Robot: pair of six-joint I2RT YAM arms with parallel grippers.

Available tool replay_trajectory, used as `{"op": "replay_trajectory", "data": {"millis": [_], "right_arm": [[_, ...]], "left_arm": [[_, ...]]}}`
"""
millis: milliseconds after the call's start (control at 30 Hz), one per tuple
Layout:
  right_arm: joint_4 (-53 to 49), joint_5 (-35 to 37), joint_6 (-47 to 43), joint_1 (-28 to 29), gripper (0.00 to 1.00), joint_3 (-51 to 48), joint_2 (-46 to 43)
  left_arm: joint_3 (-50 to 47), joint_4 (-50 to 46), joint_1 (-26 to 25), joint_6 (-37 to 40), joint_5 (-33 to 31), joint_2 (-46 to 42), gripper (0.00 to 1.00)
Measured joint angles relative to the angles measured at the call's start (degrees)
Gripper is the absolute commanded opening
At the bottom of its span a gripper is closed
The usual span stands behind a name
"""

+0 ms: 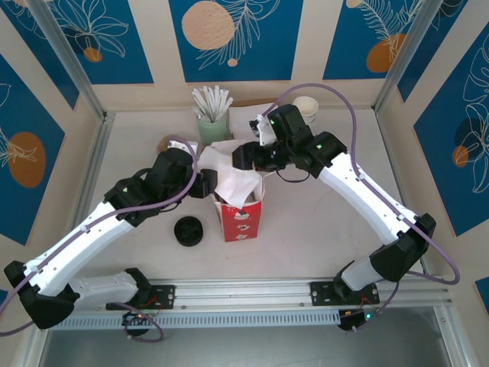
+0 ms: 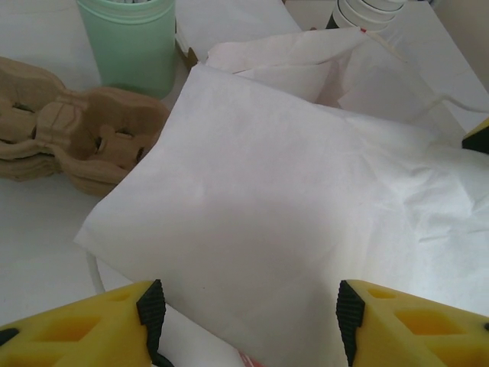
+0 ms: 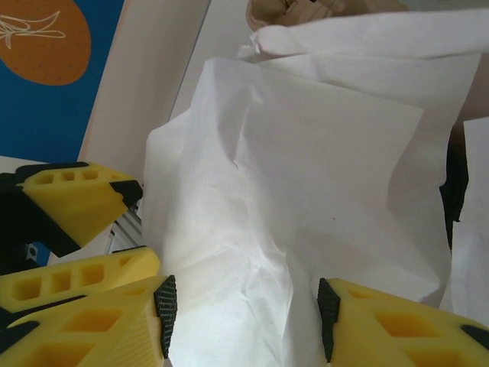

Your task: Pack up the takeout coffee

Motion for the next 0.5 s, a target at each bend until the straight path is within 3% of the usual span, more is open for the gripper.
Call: {"op": "replay_trajectory", "data": {"millis": [500], "right_arm": [[1.55,1.31,-0.92,0.44,0.57,-4.87,-0.57]], "left_arm": [[0.09,9.05,0.42,-3.93,5.07,2.23,0.58]]}}
